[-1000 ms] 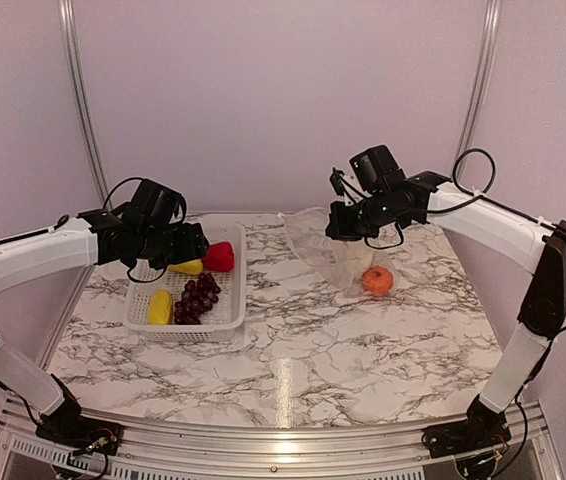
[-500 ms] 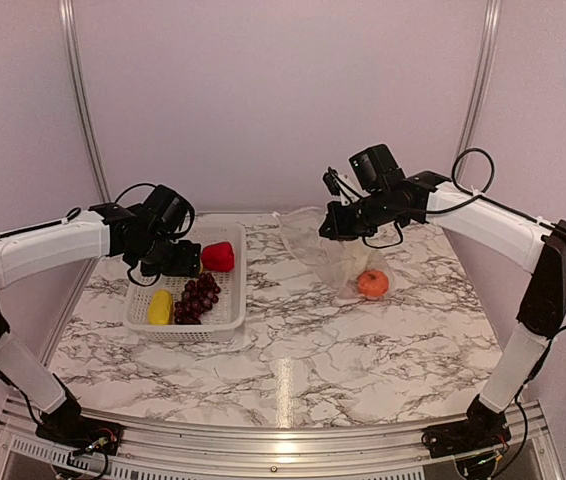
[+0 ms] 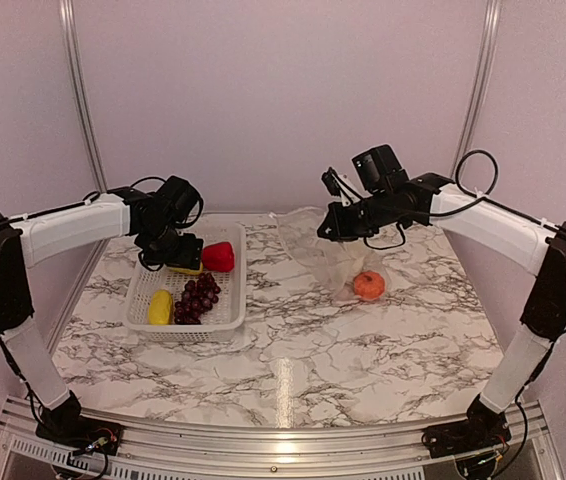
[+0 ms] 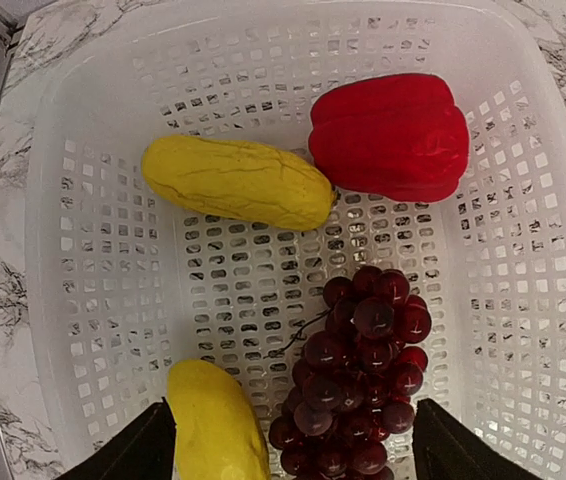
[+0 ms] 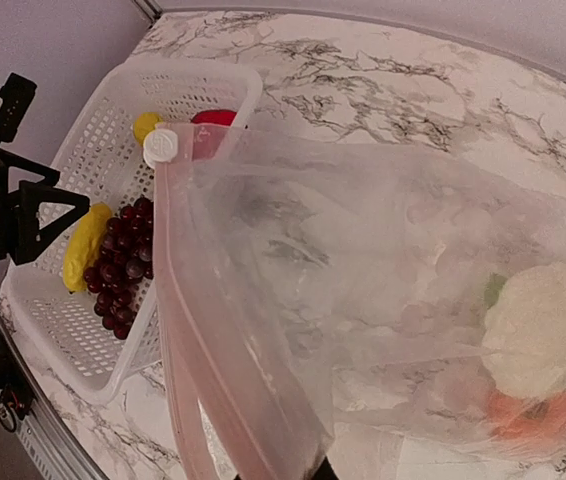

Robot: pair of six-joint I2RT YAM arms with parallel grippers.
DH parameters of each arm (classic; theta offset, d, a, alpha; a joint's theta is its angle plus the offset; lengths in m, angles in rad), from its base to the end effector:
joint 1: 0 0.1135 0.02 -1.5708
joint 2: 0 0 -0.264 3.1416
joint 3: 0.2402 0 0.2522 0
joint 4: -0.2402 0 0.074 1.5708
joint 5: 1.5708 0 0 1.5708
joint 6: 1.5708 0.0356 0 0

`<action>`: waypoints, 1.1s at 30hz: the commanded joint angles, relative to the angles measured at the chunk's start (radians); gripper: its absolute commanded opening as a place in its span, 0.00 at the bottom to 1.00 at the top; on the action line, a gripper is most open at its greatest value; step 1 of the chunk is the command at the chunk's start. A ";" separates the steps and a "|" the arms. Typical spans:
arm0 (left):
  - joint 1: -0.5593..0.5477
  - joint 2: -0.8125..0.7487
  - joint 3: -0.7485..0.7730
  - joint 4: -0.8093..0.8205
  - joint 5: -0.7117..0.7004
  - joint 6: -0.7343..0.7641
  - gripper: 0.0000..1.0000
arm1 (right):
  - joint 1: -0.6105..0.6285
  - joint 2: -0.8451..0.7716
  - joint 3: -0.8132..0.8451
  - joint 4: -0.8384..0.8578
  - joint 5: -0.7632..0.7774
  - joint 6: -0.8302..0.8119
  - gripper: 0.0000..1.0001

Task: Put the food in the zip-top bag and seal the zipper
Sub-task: Pick up the fake fruit from the bin.

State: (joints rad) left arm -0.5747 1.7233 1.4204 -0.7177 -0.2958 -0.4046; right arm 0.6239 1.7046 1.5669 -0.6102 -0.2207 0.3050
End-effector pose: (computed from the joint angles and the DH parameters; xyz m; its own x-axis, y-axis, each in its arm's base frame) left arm 0.3148 -0.1915 0.2665 -0.8120 0.0773 -0.5785 0.0788 0.9966 0.0226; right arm 0.3086 0.2317 0.3270 -0.7368 -0.1693 -0.6546 -0.5022 0.7853 0.3622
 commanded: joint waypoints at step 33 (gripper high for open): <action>0.001 -0.075 -0.134 -0.258 -0.060 -0.166 0.67 | -0.056 -0.132 -0.169 0.125 -0.141 0.027 0.00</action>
State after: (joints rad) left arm -0.5751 1.6081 1.2652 -0.9333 -0.3416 -0.5617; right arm 0.5835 1.6089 1.3952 -0.5034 -0.3519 0.3264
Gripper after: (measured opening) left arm 0.677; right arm 0.002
